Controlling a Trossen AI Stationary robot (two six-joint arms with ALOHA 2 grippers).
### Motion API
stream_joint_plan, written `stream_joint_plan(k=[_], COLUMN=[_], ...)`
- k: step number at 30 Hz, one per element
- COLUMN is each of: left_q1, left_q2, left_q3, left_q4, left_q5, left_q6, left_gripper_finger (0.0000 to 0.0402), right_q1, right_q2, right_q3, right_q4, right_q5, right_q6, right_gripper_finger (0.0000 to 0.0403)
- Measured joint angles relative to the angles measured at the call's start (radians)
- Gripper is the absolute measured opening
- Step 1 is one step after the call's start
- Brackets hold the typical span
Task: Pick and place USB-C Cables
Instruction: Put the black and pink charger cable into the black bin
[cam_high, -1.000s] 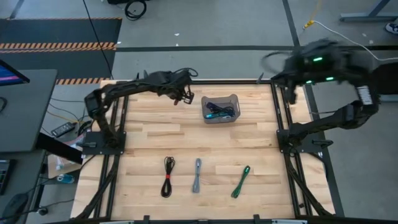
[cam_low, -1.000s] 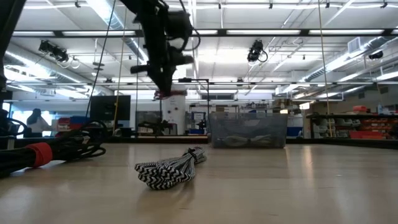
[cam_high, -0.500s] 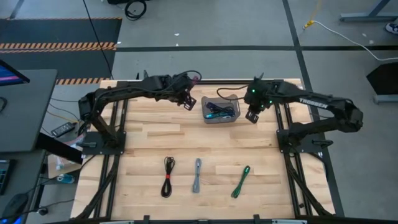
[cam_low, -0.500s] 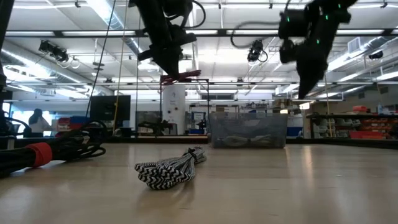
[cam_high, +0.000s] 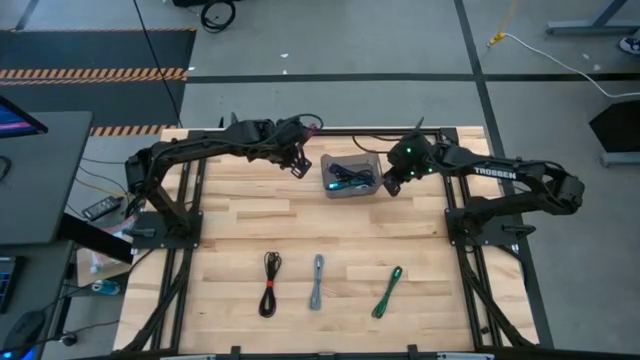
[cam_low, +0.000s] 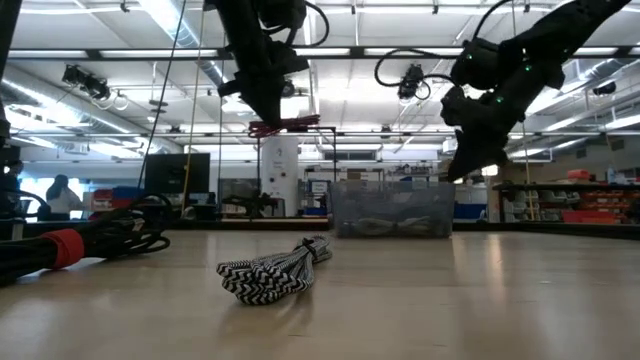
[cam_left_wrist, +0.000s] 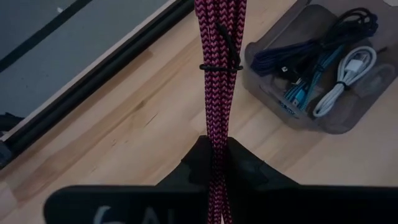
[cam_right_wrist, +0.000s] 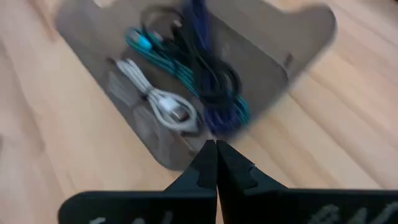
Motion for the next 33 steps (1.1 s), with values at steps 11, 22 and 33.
stream_joint_plan(k=[11, 22, 33], left_q1=[0.005, 0.005, 0.005], left_q2=[0.000, 0.000, 0.000], left_q3=[0.000, 0.000, 0.000], left_q4=[0.002, 0.009, 0.037], left_q5=[0.000, 0.000, 0.000], left_q6=[-0.009, -0.012, -0.011], left_gripper_finger=[0.0026, 0.0026, 0.0026], right_q1=[-0.067, -0.143, -0.144], right_q2=[-0.023, -0.016, 0.134], right_q3=[0.068, 0.157, 0.061], right_q4=[-0.037, -0.148, -0.089], right_q5=[0.030, 0.343, 0.320], right_q6=[-0.019, -0.013, -0.001], right_gripper_finger=[0.0000, 0.0000, 0.0000])
